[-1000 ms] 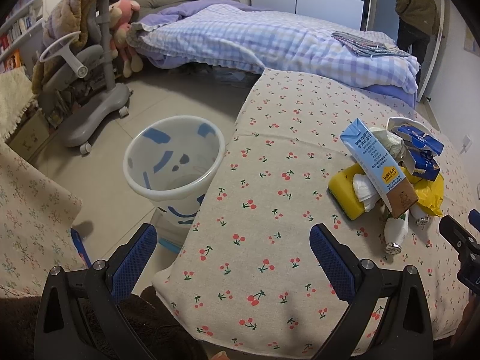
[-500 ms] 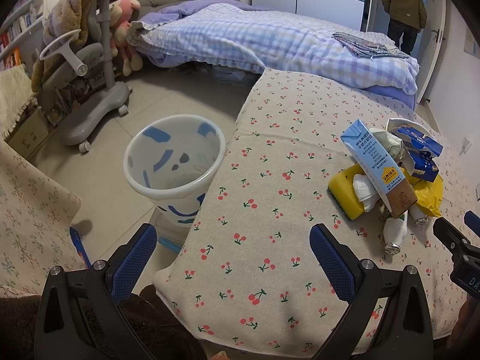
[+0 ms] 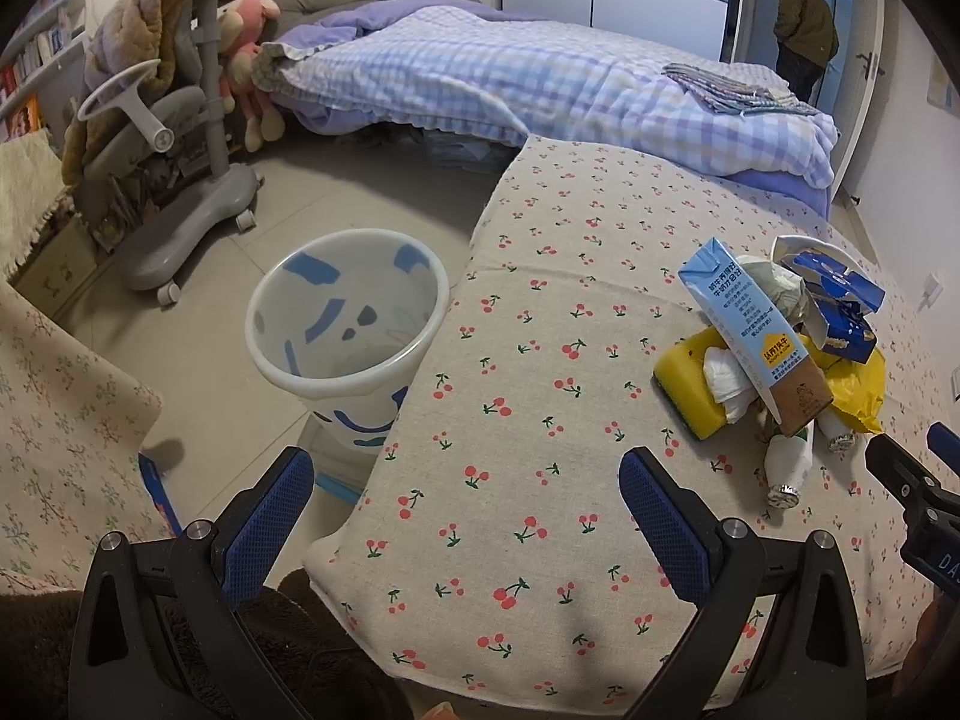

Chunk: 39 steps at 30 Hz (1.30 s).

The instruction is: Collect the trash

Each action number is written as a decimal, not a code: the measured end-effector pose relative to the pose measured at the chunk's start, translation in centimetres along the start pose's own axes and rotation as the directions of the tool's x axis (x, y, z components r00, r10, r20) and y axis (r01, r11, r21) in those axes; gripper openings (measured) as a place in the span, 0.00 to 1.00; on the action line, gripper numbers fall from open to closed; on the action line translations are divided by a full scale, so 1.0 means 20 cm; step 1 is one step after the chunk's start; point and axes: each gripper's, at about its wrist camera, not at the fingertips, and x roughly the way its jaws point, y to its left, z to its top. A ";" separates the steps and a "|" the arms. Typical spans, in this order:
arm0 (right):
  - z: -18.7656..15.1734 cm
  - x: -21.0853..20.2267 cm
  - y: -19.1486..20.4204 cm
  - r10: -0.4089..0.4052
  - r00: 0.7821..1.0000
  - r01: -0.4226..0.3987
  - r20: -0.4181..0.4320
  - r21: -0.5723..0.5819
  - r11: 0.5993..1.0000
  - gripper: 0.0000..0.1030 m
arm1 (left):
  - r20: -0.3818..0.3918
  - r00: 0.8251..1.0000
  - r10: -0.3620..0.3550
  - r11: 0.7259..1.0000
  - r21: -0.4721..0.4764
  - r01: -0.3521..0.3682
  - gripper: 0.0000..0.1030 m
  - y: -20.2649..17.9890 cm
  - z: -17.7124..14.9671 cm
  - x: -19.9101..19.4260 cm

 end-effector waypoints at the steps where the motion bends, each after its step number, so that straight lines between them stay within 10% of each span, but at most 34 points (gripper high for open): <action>1: 0.00 0.00 0.00 -0.001 1.000 0.001 0.000 0.000 1.000 1.00 | 0.000 1.000 -0.001 1.000 0.001 0.001 1.00 0.00 0.00 0.00; 39: 0.02 0.02 -0.08 0.045 0.998 -0.043 -0.039 0.035 0.998 1.00 | -0.024 0.999 -0.043 0.999 0.010 0.043 1.00 -0.16 0.04 -0.02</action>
